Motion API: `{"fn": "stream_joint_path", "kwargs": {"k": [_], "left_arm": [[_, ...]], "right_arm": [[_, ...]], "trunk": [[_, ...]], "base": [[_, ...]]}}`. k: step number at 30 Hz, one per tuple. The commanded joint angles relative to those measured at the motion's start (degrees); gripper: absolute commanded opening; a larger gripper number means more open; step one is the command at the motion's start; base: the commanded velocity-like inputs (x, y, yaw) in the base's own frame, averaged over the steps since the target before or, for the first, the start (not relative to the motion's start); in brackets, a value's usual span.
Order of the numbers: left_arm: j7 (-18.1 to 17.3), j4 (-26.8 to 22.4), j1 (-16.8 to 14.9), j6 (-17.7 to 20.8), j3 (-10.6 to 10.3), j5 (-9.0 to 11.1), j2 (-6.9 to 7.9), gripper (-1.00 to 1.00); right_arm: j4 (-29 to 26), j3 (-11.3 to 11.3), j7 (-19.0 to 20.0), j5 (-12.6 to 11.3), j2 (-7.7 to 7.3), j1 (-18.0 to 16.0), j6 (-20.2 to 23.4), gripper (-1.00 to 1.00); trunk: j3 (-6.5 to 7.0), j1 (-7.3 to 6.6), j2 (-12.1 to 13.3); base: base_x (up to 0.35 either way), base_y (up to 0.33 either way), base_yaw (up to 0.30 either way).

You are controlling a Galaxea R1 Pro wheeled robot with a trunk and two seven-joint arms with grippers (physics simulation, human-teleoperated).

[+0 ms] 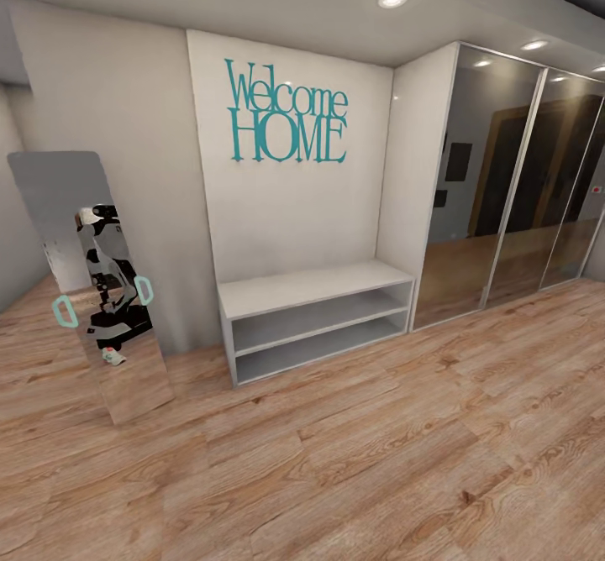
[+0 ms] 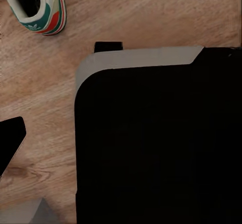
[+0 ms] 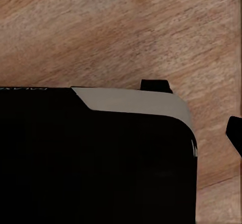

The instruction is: Pick up the two gym shoes and the two sandals from the corridor floor and place them onto the hallstand (shoe rack) in the corridor, making sure they are on the rack and not on the floor. Arrange them so the two gym shoes are next to each other and the two sandals are next to each other.

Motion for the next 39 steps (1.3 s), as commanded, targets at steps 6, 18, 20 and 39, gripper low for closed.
{"fn": "stream_joint_path", "kwargs": {"k": [6,18,20,39], "left_arm": [[0.47,-5.74,-0.02,0.03,0.01,-0.02,-0.06,1.00],[0.78,-18.60,-9.53,0.66,0.00,-0.05,0.06,1.00],[0.73,-18.60,-11.17,0.71,0.00,-0.03,0.01,1.00],[-0.86,-23.58,-23.68,1.71,-0.49,-0.38,-1.84,1.00]], "right_arm": [[-1.78,-0.03,-0.14,0.03,-1.34,0.00,0.08,1.00],[-19.73,-0.12,-0.16,0.11,-9.58,-0.10,0.22,1.00],[-22.24,-0.12,-0.16,0.11,-9.97,-0.17,0.25,1.00],[-35.25,0.08,0.51,-0.08,-10.20,-10.17,0.48,1.00]], "trunk": [[-0.06,0.00,-0.03],[-0.06,0.00,-0.03],[-0.06,0.00,-0.03],[-0.24,0.22,-0.43]], "base": [[0.000,0.000,0.000],[0.000,0.000,0.000],[0.000,0.000,0.000],[0.000,0.000,0.000]]}}
